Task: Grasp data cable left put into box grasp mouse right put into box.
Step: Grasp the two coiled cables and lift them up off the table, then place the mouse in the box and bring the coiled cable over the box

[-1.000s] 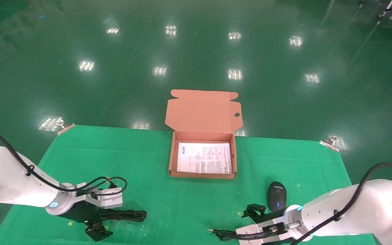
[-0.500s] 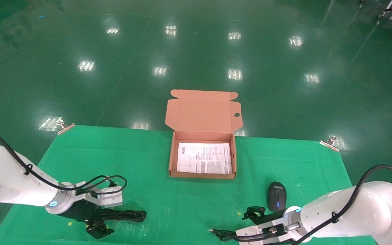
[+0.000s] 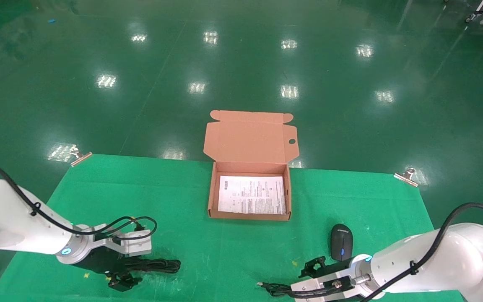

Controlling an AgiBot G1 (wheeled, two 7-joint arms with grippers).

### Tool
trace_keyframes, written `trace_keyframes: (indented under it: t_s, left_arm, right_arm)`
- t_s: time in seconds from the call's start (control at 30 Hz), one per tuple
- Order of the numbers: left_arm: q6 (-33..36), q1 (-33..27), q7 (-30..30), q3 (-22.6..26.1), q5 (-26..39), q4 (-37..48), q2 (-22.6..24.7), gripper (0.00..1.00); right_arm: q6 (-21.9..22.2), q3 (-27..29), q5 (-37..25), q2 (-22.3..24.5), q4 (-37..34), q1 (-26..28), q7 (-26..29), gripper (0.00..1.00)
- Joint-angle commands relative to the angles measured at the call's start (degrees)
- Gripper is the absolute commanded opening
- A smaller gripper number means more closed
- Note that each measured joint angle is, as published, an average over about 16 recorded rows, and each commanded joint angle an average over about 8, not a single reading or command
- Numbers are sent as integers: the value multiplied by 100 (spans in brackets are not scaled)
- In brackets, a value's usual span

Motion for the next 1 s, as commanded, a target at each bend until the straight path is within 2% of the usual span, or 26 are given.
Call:
trace_keyframes:
  t_s: [0.03, 0.7, 0.83, 1.0]
  left_arm:
    - [3, 1, -2, 1, 1, -6, -1, 0]
    - [-17, -13, 3, -2, 7, -49, -31, 0]
    - [24, -35, 125, -14, -7, -264, -196, 0]
    - [186, -65, 360, -86, -101, -995, -667, 0]
  right_arm:
    - [-3, 1, 2, 1, 2, 1, 0, 0]
    - [-30, 42, 39, 58, 15, 41, 41, 0]
    - [-97, 189, 119, 282, 148, 188, 273, 0]
    - [-120, 557, 247, 848, 657, 469, 866, 0]
